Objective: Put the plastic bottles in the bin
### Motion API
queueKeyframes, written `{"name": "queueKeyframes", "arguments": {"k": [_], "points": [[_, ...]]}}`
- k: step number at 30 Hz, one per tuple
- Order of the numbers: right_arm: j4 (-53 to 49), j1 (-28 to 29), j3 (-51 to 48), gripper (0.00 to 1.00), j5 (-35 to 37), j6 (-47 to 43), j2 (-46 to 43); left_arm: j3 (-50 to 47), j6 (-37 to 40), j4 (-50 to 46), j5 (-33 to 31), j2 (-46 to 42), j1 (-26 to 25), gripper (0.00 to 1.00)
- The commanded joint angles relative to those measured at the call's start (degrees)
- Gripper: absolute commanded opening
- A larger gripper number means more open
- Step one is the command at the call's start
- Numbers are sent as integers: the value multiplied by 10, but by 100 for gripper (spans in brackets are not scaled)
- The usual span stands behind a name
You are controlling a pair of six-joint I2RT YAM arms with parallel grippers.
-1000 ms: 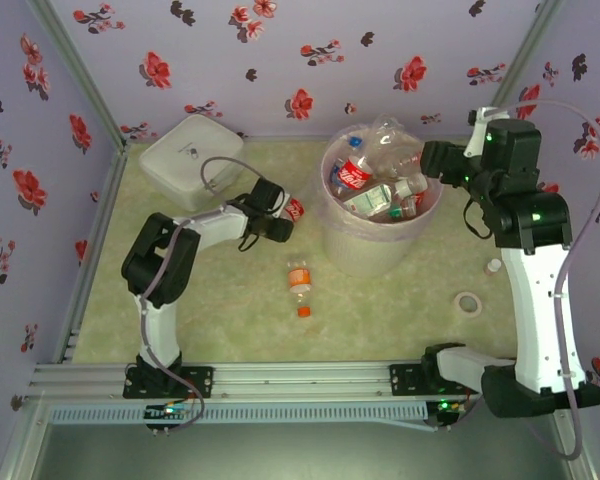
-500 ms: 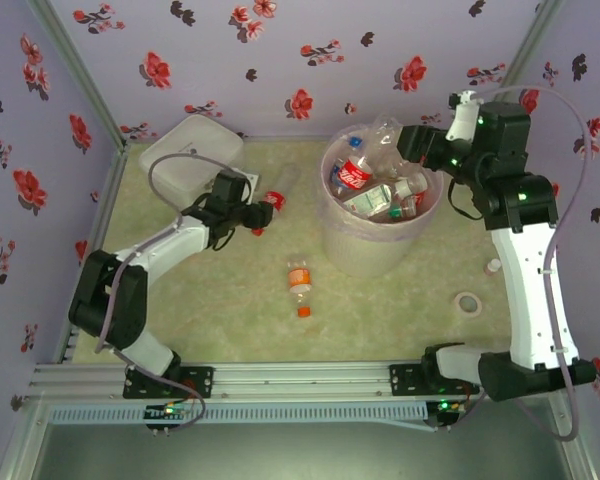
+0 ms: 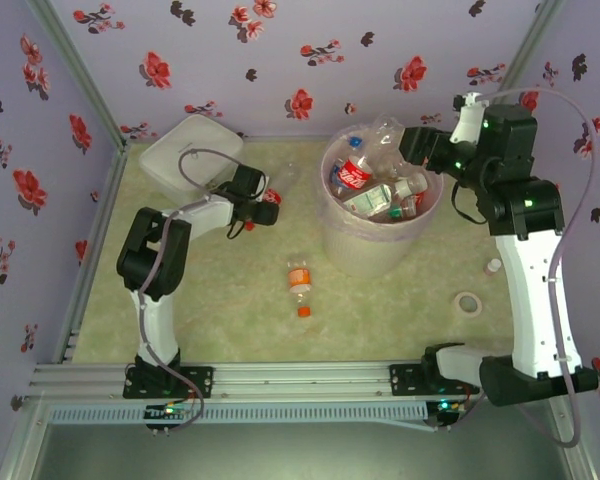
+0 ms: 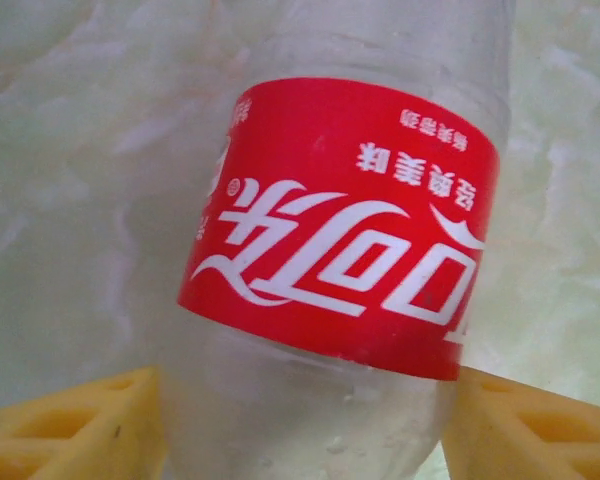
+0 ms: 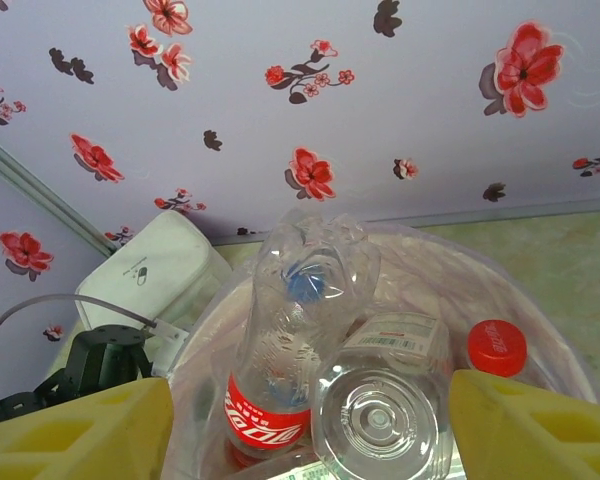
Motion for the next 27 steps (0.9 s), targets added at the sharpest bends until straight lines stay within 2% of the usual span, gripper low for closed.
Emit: {"name": "queueKeyframes", "arguments": {"k": [1,4,9,12,16,19,22,25,27], "points": [[-8,4,11,73,9,-10,0,9,4,-8,4,-5,1,55],[-4,5,17,73,-5,-6,11,-9,4,5,-1,-31,4,46],[15,9,33,71,-39,10,30,-48,-1,22,-21,-123,8,43],[27,27,59,70,-55,18,51,-87,-17,38,-41,-216,9,43],[51,77,98,70,-55,19,87,-184,-56,123,-29,-361,7,40],[80,112,128,76,-62,29,123,-229,-72,169,13,-442,2,36],[117,144,150,87,-76,50,157,-261,-90,215,46,-495,-8,33],[146,174,174,99,-89,64,194,-272,-89,239,59,-518,-28,32],[155,191,192,99,-104,74,218,-269,-79,240,63,-516,-41,32]]}}
